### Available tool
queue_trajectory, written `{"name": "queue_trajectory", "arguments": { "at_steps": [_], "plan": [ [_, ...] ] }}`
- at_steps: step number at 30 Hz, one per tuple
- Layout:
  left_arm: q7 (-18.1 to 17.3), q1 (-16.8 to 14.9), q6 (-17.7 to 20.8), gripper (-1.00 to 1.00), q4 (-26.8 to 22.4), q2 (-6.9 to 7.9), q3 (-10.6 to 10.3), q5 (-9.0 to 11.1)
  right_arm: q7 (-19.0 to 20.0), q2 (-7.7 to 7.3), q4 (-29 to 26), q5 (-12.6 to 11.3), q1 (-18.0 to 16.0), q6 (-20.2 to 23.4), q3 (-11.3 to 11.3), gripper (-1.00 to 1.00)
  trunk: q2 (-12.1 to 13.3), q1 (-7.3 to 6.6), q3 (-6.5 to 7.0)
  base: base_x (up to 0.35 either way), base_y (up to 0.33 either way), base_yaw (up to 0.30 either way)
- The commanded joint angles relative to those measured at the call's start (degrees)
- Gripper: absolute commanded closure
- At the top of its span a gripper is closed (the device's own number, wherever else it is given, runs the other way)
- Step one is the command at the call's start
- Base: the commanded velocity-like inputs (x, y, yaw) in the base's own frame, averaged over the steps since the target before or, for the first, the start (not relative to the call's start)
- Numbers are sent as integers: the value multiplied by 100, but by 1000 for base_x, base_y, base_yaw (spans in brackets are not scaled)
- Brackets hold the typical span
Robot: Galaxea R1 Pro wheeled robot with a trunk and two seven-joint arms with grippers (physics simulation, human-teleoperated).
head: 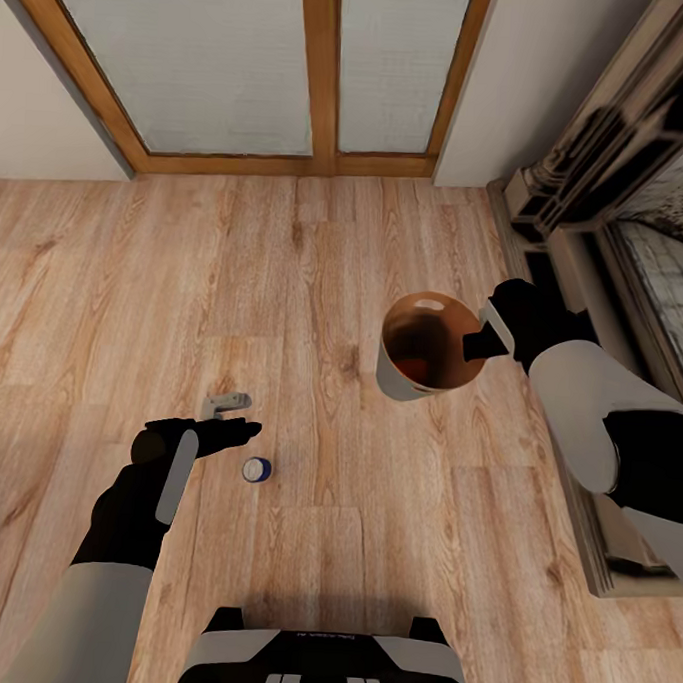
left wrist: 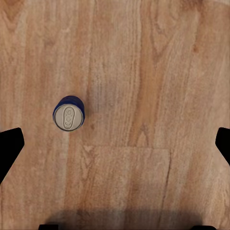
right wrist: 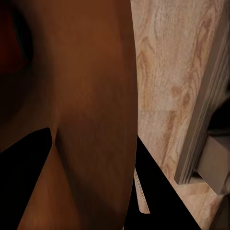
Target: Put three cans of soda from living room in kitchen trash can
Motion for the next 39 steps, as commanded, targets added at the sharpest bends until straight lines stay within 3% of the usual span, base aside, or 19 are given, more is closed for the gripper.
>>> {"name": "queue_trajectory", "arguments": {
  "at_steps": [1,12,21,25,39],
  "plan": [
    [-1,0,0,-100,0,0,0,1,2,-1,21,-92,-55,0,1,100,-42,22,-28,0,0,0],
    [-2,1,0,-100,0,-2,0,3,1,19,167,73,-559,0,1,100,-483,263,-324,0,0,0],
    [-2,1,0,-100,-1,-3,0,6,-23,195,478,121,-1094,0,7,100,-844,461,-567,0,0,0],
    [-2,1,0,-100,0,-1,0,5,-222,238,681,123,-1312,0,1,100,-1004,549,-675,0,0,0],
    [-69,-7,5,-100,-34,33,0,21,-349,345,791,123,-1429,0,8,100,-1566,856,-1052,0,0,0]
  ]
}}
